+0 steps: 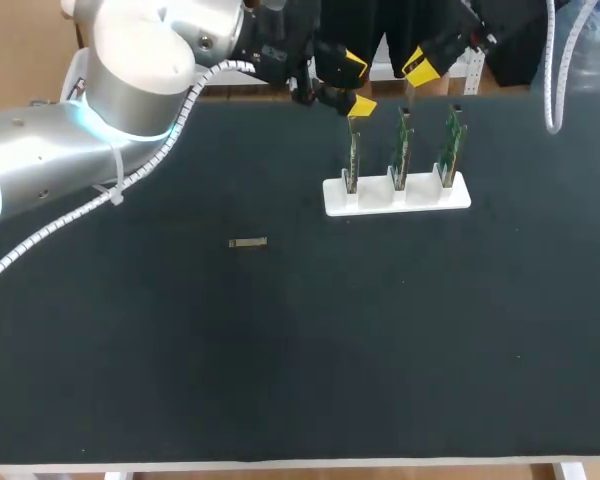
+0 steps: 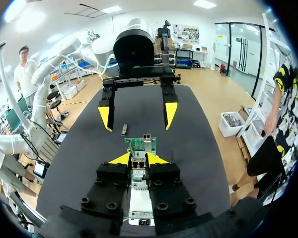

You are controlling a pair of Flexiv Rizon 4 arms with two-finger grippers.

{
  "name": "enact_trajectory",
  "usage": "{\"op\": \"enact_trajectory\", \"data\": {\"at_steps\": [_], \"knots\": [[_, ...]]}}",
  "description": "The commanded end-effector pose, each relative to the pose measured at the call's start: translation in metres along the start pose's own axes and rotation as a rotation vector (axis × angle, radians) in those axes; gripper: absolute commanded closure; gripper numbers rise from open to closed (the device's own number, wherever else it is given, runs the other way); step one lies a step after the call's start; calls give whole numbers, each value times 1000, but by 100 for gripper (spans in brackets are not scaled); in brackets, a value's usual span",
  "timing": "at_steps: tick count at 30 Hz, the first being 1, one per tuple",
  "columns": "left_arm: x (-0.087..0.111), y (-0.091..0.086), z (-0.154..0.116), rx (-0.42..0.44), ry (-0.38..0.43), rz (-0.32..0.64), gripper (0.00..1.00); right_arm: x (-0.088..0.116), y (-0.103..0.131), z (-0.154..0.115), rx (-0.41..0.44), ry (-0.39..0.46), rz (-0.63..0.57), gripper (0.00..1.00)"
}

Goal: Pick up the optical module with the left hand, and insert it into the network port with the right hand.

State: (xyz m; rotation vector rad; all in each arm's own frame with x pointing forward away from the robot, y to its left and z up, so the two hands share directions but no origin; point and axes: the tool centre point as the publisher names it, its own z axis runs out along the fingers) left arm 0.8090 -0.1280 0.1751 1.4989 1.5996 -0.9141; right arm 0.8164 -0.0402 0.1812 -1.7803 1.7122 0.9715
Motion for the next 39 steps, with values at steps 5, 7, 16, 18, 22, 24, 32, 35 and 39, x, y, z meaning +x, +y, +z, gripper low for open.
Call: {"op": "enact_trajectory", "data": {"at_steps": [5, 7, 16, 18, 22, 24, 32, 35, 39], "knots": [[-1, -1, 0, -3, 3, -2, 0, 2, -10, 2, -469, 3, 7, 100], [-1, -1, 0, -3, 3, -2, 0, 2, -10, 3, -469, 1, 10, 100], [-1, -1, 0, -3, 3, -2, 0, 2, -14, 2, -466, 4, 11, 100], [-1, -1, 0, -3, 3, -2, 0, 3, -16, 2, -465, 2, 16, 100], [-1, -1, 0, -3, 3, -2, 0, 5, -17, 4, -468, 6, 19, 100], [-1, -1, 0, -3, 3, -2, 0, 5, -17, 5, -471, 7, 20, 100], [-1, -1, 0, -3, 3, -2, 0, 7, -21, 6, -481, 11, 25, 100], [-1, -1, 0, -3, 3, -2, 0, 7, -21, 6, -483, 13, 24, 100], [-1, -1, 0, -3, 3, -2, 0, 8, -23, 5, -491, 17, 22, 100]]}}
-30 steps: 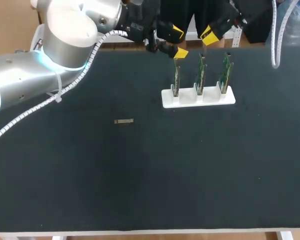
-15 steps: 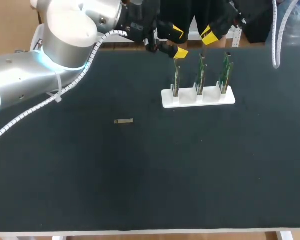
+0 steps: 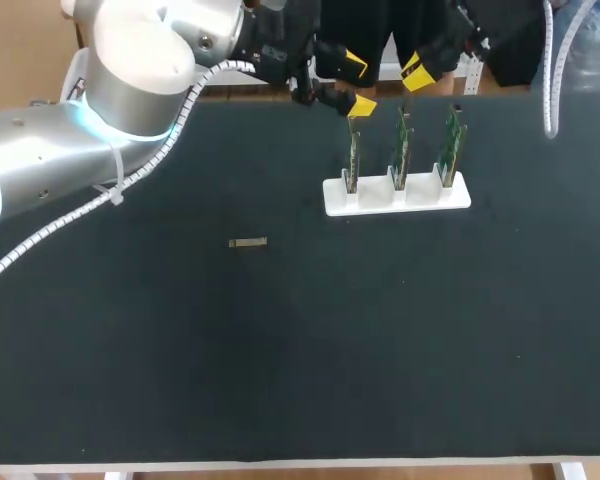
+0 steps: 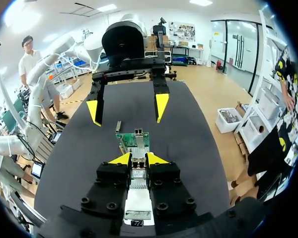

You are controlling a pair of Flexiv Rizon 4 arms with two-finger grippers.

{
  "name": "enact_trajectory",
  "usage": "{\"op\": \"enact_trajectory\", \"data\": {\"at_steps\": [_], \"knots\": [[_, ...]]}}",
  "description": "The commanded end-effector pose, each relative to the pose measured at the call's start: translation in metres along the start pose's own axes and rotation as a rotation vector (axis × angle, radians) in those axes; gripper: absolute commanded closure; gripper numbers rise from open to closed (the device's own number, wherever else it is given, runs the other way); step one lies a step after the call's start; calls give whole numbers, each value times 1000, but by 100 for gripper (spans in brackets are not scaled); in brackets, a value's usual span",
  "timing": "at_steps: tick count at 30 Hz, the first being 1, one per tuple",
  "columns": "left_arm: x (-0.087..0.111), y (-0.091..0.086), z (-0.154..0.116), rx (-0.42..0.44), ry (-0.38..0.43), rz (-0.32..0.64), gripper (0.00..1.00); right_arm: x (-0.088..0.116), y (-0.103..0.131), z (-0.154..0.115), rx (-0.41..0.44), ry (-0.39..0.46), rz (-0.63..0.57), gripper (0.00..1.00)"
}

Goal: Pick up the optical module with the left hand, and insert it into the network port with the right hand.

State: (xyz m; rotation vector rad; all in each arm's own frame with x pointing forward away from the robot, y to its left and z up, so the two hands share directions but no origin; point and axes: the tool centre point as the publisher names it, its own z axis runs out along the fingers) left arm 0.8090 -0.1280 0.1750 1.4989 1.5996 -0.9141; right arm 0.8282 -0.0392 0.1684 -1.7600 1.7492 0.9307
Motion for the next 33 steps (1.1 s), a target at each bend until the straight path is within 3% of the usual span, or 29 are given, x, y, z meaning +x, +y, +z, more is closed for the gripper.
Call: {"op": "enact_trajectory", "data": {"at_steps": [1, 33], "knots": [[-1, -1, 0, -3, 3, -2, 0, 0, -10, -1, -526, 5, -1, 100], [-1, -1, 0, -3, 3, -2, 0, 5, -9, 8, -562, 14, 11, 100]]}}
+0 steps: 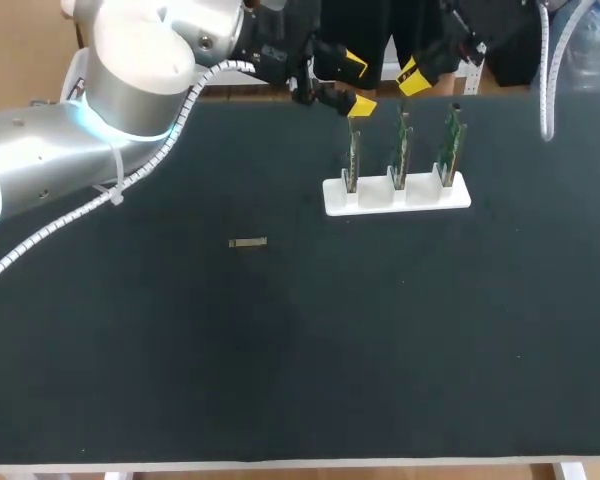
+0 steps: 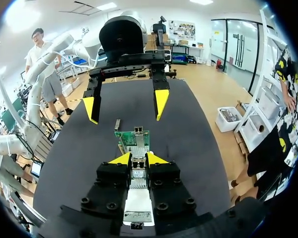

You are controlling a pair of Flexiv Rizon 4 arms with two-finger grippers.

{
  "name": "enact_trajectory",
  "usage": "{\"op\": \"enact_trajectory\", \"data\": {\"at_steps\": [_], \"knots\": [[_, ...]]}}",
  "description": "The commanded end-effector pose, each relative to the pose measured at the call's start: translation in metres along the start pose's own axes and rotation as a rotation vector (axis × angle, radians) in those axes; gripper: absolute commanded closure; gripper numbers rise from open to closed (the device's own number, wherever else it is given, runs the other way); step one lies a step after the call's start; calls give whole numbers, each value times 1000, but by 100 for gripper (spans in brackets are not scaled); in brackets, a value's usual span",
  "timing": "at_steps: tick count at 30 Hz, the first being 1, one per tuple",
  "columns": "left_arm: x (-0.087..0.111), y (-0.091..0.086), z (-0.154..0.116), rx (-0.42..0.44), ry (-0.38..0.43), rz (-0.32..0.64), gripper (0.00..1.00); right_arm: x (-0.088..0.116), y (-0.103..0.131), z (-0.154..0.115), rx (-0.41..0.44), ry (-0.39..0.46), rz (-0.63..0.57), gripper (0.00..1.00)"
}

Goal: Pick up the optical module with the left hand, and insert it into the network port with the right hand.

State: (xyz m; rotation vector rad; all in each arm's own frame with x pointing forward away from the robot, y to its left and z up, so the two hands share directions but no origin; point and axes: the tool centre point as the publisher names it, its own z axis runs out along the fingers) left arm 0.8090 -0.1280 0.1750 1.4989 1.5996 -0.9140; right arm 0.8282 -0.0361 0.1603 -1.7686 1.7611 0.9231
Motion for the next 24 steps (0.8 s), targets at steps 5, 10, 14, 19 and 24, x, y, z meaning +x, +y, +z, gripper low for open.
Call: {"op": "enact_trajectory", "data": {"at_steps": [5, 10, 14, 19, 24], "knots": [[-1, -1, 0, -3, 3, -2, 0, 3, -6, 4, -568, 7, 9, 100], [-1, -1, 0, -3, 3, -2, 0, 3, -6, 5, -569, 4, 12, 100], [-1, -1, 0, -3, 3, -2, 0, 3, -5, 5, -566, 0, 12, 100], [-1, -1, 0, -3, 3, -2, 0, 4, -3, 4, -549, -11, 13, 100], [-1, -1, 0, -3, 3, -2, 0, 6, -2, 4, -539, -21, 15, 100]]}}
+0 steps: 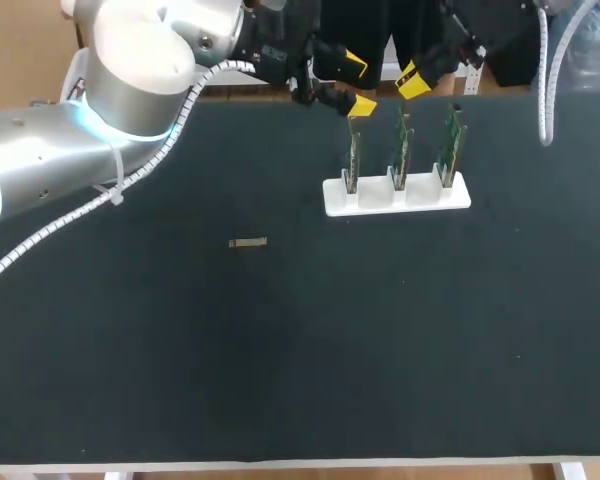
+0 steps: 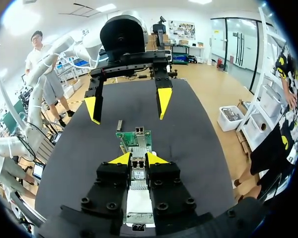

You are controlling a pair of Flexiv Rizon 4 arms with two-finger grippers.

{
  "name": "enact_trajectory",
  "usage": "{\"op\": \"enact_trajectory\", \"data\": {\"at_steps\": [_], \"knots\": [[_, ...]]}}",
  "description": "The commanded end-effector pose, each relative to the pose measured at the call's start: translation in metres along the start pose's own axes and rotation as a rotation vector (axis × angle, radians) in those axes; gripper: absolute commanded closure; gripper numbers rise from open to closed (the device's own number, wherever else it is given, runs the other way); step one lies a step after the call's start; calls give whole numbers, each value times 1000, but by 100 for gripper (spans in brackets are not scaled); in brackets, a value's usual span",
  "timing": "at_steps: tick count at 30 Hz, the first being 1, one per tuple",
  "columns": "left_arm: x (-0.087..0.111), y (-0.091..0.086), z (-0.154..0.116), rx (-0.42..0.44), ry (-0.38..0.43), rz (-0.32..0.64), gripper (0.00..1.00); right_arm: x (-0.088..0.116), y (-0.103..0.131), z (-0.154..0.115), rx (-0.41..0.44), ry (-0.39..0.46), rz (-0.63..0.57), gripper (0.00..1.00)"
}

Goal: Pick up the optical module with the left hand, and insert it into the network port with the right hand.

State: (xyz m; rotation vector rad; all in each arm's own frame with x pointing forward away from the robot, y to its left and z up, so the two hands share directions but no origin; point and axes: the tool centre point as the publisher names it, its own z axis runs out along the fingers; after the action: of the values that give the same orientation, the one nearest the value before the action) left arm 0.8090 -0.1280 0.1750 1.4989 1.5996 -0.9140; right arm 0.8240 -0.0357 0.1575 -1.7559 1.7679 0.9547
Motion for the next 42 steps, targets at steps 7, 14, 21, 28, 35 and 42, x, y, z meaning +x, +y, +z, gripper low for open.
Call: {"op": "enact_trajectory", "data": {"at_steps": [7, 14, 21, 28, 35, 42], "knots": [[-1, -1, 0, -3, 3, -2, 0, 5, -5, 1, -517, -11, 3, 100], [-1, -1, 0, -3, 3, -2, 0, 5, -5, 2, -517, -18, 2, 100], [-1, -1, 0, -3, 3, -2, 0, 6, -4, 2, -517, -18, 4, 100], [-1, -1, 0, -3, 3, -2, 0, 6, -3, 1, -515, -17, 3, 100], [-1, -1, 0, -3, 3, -2, 0, 6, -3, 1, -514, -12, 1, 54], [-1, -1, 0, -3, 3, -2, 0, 4, -3, 0, -511, -9, -3, 0]]}}
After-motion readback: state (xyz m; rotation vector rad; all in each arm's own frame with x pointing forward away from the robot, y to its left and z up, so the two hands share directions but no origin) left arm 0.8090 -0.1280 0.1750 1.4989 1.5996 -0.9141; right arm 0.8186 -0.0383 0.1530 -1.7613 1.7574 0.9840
